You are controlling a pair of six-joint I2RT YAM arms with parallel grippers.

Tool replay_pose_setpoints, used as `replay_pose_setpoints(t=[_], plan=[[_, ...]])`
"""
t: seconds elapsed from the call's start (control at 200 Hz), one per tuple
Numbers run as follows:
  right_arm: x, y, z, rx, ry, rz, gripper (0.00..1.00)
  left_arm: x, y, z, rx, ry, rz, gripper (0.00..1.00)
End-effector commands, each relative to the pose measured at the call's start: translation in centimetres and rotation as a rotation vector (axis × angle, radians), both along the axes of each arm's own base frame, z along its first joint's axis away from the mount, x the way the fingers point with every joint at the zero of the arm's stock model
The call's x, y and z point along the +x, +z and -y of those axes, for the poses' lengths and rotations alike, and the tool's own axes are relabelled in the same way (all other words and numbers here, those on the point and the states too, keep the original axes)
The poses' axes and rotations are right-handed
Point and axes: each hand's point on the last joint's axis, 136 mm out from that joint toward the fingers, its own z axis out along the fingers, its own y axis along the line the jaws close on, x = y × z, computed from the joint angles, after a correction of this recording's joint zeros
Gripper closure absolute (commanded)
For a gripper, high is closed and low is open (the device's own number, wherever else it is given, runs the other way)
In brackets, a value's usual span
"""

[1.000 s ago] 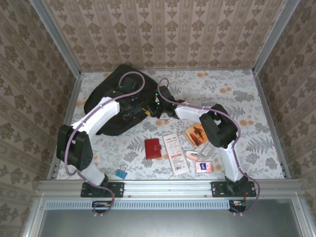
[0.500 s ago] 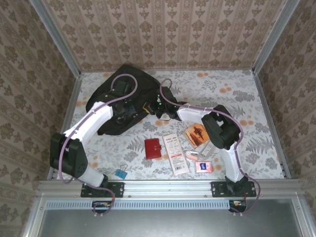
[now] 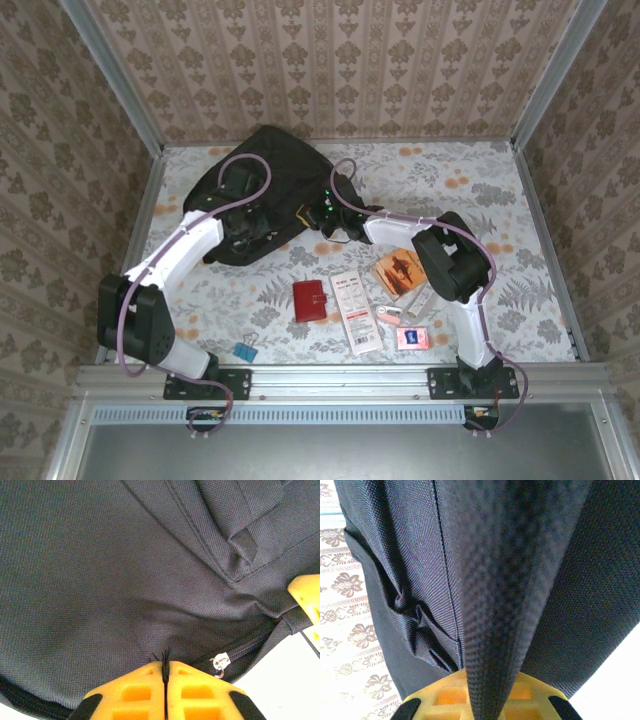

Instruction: Pack the student bag

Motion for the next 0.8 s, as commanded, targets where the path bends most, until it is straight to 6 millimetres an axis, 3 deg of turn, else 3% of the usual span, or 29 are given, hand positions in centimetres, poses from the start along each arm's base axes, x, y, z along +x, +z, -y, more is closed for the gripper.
replay_pose_setpoints(t=[0.0,0.155,0.205,0.355,0.51,0.795], plan=[[1.0,0.3,1.9,-0.021,-0.064,0.011,1.0,-0.3,0.8,-1.5,0.012,0.045,0.007,0.84],[0.9,0.3,1.8,-0.018,-0.054,0.01,1.0,-0.7,0.8,-3.2,0.035,0.091,-0.006,0.83],[0.8,0.3,1.7,-0.014,-0.049,0.009,1.0,-0.7,0.7,-3.3,0.024,0.09,-0.005,0.77],[0.8,0.6,1.3,-0.003,-0.034,0.012,1.0,-0.4,0.7,-1.5,-0.044,0.038,-0.022,0.63],[0.7,0.8,1.0,0.005,-0.026,0.015,1.0,-0.5,0.2,0.3,-0.084,0.017,-0.057,0.6],[0.4,0.6,0.6,0.016,-0.02,0.01,1.0,-0.6,-2.8,0.1,-0.113,0.074,-0.13,0.61]])
